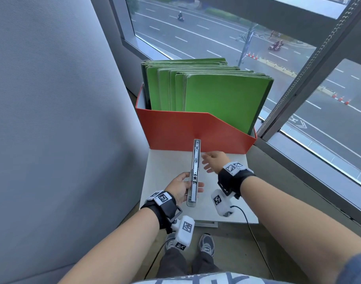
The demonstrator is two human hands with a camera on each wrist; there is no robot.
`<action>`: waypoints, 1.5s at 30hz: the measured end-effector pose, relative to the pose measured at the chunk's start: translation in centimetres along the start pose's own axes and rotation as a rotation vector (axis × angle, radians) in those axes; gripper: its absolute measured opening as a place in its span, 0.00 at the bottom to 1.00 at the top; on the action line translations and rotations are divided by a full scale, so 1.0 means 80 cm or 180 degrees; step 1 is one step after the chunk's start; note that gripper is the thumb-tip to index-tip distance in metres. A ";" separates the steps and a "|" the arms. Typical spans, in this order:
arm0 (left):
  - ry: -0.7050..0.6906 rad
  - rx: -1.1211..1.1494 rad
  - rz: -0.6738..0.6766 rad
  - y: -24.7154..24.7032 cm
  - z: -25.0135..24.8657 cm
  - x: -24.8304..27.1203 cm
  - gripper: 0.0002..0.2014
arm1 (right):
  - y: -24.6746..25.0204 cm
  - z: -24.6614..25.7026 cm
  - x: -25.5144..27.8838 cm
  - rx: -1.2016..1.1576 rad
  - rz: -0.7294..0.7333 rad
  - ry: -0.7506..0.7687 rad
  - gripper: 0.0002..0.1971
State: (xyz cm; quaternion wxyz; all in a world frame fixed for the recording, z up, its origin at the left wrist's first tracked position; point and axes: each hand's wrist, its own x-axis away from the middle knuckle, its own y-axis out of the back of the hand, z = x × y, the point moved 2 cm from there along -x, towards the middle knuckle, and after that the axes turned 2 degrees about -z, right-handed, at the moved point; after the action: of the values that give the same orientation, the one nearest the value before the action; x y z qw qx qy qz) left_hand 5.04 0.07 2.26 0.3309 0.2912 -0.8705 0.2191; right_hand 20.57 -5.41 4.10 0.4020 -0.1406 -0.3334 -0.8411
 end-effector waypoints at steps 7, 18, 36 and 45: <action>0.0086 -0.0083 -0.0035 -0.001 0.009 0.001 0.16 | -0.007 0.035 -0.015 -0.0778 0.0064 -0.0251 0.18; 0.0150 -0.0079 -0.0030 -0.002 0.004 -0.001 0.15 | 0.007 0.041 -0.006 -0.0250 -0.0152 0.0336 0.17; 0.0483 0.0354 -0.0053 -0.001 -0.016 -0.022 0.29 | -0.011 -0.001 0.065 0.0706 0.0246 0.2015 0.08; 0.0196 0.0373 -0.0143 0.006 -0.015 -0.028 0.21 | -0.014 -0.026 0.062 -0.0044 0.0356 0.0713 0.13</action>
State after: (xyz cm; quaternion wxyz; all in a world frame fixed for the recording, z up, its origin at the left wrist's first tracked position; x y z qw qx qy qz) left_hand 6.67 1.91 1.43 0.3447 0.3227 -0.8388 0.2711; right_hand 16.59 -9.20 4.55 0.4820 -0.0669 -0.2722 -0.8301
